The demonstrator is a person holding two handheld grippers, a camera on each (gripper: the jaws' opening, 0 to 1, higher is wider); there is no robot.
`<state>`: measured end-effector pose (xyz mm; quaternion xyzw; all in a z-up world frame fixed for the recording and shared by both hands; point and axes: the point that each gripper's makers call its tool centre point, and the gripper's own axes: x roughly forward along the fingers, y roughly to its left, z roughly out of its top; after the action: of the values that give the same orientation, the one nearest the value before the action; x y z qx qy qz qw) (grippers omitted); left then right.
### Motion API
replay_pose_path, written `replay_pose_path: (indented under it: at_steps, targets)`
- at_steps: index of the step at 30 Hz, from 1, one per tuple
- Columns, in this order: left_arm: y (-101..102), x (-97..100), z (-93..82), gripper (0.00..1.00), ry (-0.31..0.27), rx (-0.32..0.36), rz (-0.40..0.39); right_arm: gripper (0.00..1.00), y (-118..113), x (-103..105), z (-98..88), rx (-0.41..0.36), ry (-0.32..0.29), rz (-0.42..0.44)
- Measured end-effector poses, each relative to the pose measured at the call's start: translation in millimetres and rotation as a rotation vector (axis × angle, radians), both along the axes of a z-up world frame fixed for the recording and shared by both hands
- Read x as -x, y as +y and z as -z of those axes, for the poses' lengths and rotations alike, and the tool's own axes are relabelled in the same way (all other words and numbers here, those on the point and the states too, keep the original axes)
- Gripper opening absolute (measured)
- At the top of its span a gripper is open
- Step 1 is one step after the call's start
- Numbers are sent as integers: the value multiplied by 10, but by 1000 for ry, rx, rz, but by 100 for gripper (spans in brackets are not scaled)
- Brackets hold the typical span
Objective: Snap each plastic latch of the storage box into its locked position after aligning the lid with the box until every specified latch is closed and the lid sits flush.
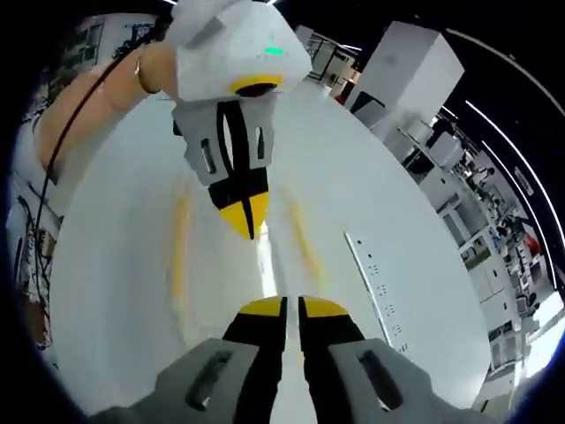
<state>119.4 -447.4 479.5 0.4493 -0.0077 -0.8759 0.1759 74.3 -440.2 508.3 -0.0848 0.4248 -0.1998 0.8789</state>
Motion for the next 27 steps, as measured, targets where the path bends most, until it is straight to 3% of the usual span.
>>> replay_pose_path:
  at_steps: [2,3,5,8,10,14,16,18,27]
  targets:
    - [-16,-55,-51,13,11,50,13,6,21,-103,49,-15,2,-14]
    - [-20,-70,-123,13,53,74,18,6,32,-144,84,-15,15,-31]
    - [-77,-255,-251,11,58,149,10,6,43,-190,157,-29,36,-43]
    - [-18,-615,-223,1,31,95,-14,5,67,-204,255,-59,72,-51]
    - [-126,-842,-225,0,13,147,-55,5,61,-211,275,-60,80,-53]
    - [-154,-1136,-47,0,3,106,-86,1,45,-214,336,-75,114,-51]
    - [-109,-1183,95,0,-8,61,-80,0,64,-208,384,-93,135,-49]
    - [-136,-1198,162,0,-7,62,-81,0,64,-213,390,-91,137,-38]
    - [-73,-1081,286,0,-11,21,-48,0,200,-178,407,-100,221,-66]
